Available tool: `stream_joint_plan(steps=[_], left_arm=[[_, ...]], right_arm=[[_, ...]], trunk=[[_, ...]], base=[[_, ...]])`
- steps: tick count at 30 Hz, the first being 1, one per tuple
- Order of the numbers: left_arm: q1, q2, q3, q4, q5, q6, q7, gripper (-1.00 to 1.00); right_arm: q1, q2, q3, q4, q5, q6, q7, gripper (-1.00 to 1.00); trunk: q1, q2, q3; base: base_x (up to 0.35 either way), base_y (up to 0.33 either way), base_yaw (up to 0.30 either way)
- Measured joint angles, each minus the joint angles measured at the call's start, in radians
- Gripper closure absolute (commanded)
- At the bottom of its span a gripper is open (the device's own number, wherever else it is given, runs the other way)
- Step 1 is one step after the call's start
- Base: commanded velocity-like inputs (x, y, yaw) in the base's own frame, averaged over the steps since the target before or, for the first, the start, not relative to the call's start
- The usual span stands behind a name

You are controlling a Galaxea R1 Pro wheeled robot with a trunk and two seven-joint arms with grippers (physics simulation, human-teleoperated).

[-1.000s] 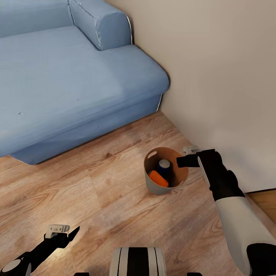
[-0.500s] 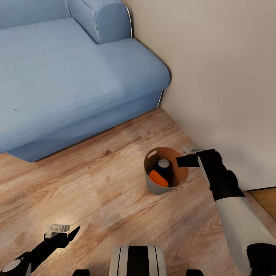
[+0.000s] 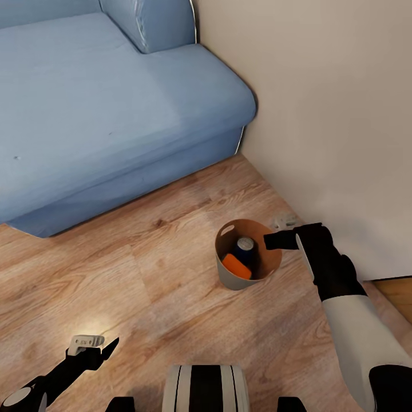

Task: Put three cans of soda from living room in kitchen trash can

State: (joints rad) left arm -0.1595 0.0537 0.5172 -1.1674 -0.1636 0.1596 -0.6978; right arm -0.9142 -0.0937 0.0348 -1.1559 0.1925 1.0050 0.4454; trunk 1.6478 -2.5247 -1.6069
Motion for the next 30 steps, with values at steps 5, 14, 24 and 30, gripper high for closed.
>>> stream_joint_plan(steps=[5, 14, 24, 30], left_arm=[[0.001, 0.000, 0.000, 0.000, 0.000, -0.004, 0.000, -1.00], [0.001, 0.000, 0.000, -0.001, -0.001, -0.008, 0.001, -1.00], [0.000, 0.000, 0.000, 0.000, -0.002, -0.009, 0.000, -1.00], [0.000, 0.000, 0.000, 0.000, -0.001, -0.009, 0.001, -1.00]], right_arm=[[-0.001, 0.000, 0.001, -0.019, -0.001, 0.009, 0.001, 1.00], [0.000, -0.012, 0.002, -0.081, -0.020, 0.041, 0.004, 1.00], [0.000, 0.000, 0.000, -0.102, 0.002, 0.038, 0.000, 1.00], [0.028, 0.000, 0.000, -0.118, -0.008, 0.040, 0.001, -1.00]], trunk=[[0.001, -0.001, -0.011], [0.004, -0.003, -0.038], [0.004, -0.002, -0.039], [0.004, -0.002, -0.038]], base=[[0.000, 0.000, 0.000], [0.000, 0.000, 0.000], [0.000, 0.000, 0.000], [0.000, 0.000, 0.000]])
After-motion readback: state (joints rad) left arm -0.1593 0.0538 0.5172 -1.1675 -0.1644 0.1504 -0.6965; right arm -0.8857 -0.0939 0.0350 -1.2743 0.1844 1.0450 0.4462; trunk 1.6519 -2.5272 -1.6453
